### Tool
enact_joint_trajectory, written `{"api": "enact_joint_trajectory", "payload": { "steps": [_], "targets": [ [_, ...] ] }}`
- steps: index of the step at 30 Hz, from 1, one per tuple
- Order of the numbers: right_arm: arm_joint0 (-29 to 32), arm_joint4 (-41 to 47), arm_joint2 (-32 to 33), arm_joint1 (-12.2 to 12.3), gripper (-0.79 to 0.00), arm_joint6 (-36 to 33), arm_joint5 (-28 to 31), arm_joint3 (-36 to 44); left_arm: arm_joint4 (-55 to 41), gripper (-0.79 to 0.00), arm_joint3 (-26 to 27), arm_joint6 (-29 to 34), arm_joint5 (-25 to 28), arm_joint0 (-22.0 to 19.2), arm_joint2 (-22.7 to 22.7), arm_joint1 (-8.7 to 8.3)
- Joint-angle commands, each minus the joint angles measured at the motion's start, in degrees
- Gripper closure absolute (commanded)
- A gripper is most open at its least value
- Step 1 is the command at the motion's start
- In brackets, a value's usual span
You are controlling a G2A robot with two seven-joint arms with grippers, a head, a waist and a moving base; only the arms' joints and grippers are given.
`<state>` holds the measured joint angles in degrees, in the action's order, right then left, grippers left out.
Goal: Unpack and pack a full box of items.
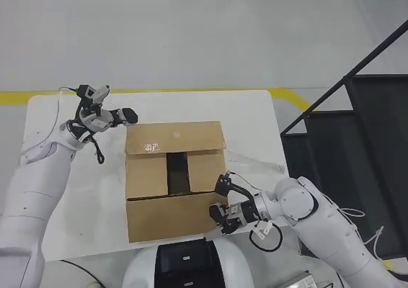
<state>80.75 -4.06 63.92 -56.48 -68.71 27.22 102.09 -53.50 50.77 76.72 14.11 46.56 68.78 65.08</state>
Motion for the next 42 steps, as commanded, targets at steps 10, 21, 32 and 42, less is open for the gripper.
{"api": "enact_joint_trajectory", "payload": {
  "steps": [10,21,32,42],
  "targets": [
    [-3.01,-2.01,-4.3,-0.32,-0.785,0.25,-2.86,-0.02,10.39,-0.785,13.94,10.26,-5.69,15.44,8.9,-4.89],
    [-2.62,-1.71,-4.21,0.13,-0.785,2.71,-2.45,-0.93,12.79,-0.785,16.74,4.87,-4.46,15.23,6.31,-4.47],
    [-2.28,2.64,-3.24,0.86,-0.785,1.36,0.55,-1.54,5.01,-0.785,6.51,-2.68,-1.33,4.76,-2.11,-0.4],
    [-3.01,3.3,-3.41,1.19,-0.785,1.98,0.35,-2.74,1.85,-0.785,-4.12,-9.63,4.14,-6.24,-7.47,3.71]
  ]
}}
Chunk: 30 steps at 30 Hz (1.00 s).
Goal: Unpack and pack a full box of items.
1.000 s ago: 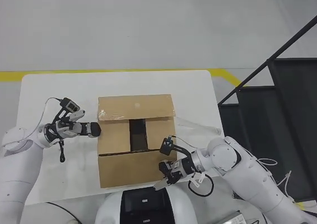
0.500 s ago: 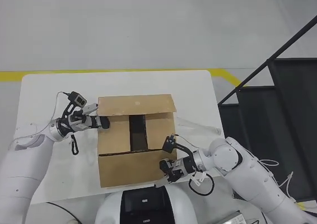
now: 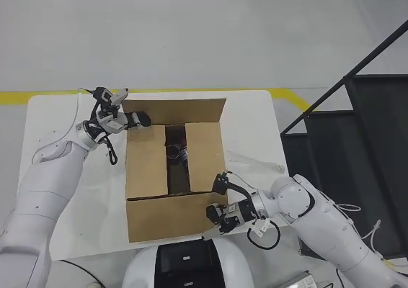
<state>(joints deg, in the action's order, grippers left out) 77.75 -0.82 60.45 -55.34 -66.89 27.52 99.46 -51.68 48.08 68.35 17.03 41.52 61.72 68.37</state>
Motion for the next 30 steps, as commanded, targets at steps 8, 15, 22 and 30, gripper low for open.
{"api": "enact_joint_trajectory", "payload": {
  "steps": [8,15,22,30],
  "targets": [
    [0.44,0.86,0.61,0.45,-0.785,0.95,0.46,-0.68,8.66,-0.785,-12.25,-10.0,8.81,-8.76,-5.07,3.25],
    [0.3,0.92,0.42,0.66,-0.785,1.37,-0.09,-0.58,25.35,-0.785,-19.88,-19.99,15.91,-12.89,-10.88,5.19],
    [-0.39,0.64,-0.01,0.74,-0.785,2.12,-2.06,-0.48,38.86,-0.785,-23.62,-22.42,19.3,-15.23,-14.61,5.66],
    [-2.11,-1.19,-1.99,0.39,-0.785,3.57,-5.65,-0.55,37.89,-0.785,-24.04,-24.79,25.29,-15.02,-11.81,4.62]
  ]
}}
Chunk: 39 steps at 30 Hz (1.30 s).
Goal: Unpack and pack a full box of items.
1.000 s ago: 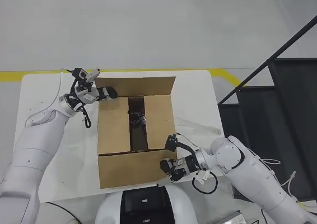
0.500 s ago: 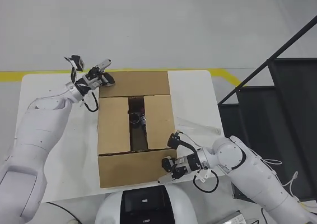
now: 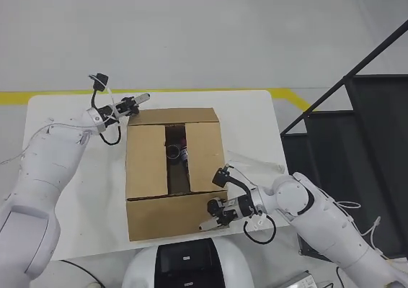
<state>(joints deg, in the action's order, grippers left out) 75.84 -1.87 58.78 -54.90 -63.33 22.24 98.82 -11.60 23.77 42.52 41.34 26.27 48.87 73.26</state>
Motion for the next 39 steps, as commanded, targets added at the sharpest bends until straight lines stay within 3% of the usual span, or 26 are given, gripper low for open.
{"api": "enact_joint_trajectory", "payload": {
  "steps": [1,9,13,18,23,27,39],
  "targets": [
    [-0.38,-0.17,-0.64,-0.1,-0.785,-0.1,-0.6,0.39,-3.91,-0.785,0.61,2.0,2.07,0.41,2.03,-0.59],
    [1.29,4.52,1.3,0.38,-0.785,0.61,-6.23,9.33,-16.74,-0.785,7.16,12.57,7.64,6.36,11.59,-5.15],
    [0.28,6.11,2.93,0.38,-0.785,3.5,-13.43,11.88,-21.2,-0.785,15.61,14.86,5.56,13.91,17.11,-8.27],
    [-5.83,5.35,-1.51,-1.13,-0.785,7.56,-21.89,11.57,-26.54,-0.785,28.52,20.11,0.31,25.2,24.38,-11.79],
    [-14.0,5.53,-7.77,-3.75,-0.785,13.48,-27.27,5.97,-26.54,-0.785,28.52,20.11,0.31,25.2,24.38,-11.79],
    [-18.3,8.9,-11.03,-5.69,-0.785,16.73,-27.67,0.21,-26.54,-0.785,28.52,20.11,0.31,25.2,24.38,-11.79],
    [-18.3,8.9,-11.03,-5.69,-0.785,16.73,-27.67,0.21,-26.48,-0.785,28.61,19.79,0.01,25.34,24.36,-11.78]
  ]
}}
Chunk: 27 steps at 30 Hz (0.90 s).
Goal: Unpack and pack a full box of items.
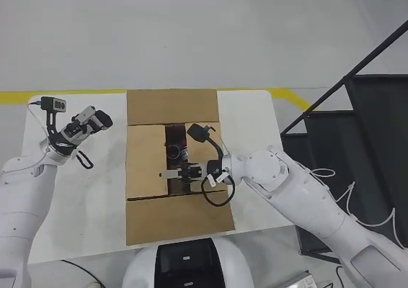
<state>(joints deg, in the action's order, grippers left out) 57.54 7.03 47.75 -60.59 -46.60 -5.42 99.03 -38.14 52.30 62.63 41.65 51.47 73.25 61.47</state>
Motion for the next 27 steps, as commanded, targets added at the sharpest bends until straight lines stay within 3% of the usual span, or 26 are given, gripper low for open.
{"api": "enact_joint_trajectory", "payload": {
  "steps": [1,6,8,13,20,27],
  "targets": [
    [0.0,0.0,0.0,0.0,-0.785,0.0,0.0,0.0,0.33,-0.785,0.65,-0.99,-1.01,0.36,-0.1,0.02],
    [-1.28,1.07,-2.16,-0.97,-0.785,0.0,-1.71,-3.13,5.18,-0.785,3.73,-5.52,-2.51,0.36,-0.27,0.01],
    [-3.65,0.81,-4.19,-2.0,-0.785,0.91,-4.39,-4.9,7.64,-0.785,4.5,-6.94,-2.55,0.48,-0.11,-0.11],
    [-8.9,3.99,-9.4,-5.11,-0.785,0.67,-4.76,-11.67,10.13,-0.785,6.66,-7.57,-4.03,1.9,0.69,-0.53],
    [-14.89,11.57,-14.74,-9.72,-0.785,-3.22,0.33,-18.17,9.63,-0.785,8.95,-8.2,-4.42,3.78,2.68,-1.02],
    [-18.4,11.96,-15.55,-12.05,-0.785,-3.99,7.91,-18.03,0.91,-0.785,15.53,-4.21,-5.42,8.01,5.48,-1.51]
  ]
}}
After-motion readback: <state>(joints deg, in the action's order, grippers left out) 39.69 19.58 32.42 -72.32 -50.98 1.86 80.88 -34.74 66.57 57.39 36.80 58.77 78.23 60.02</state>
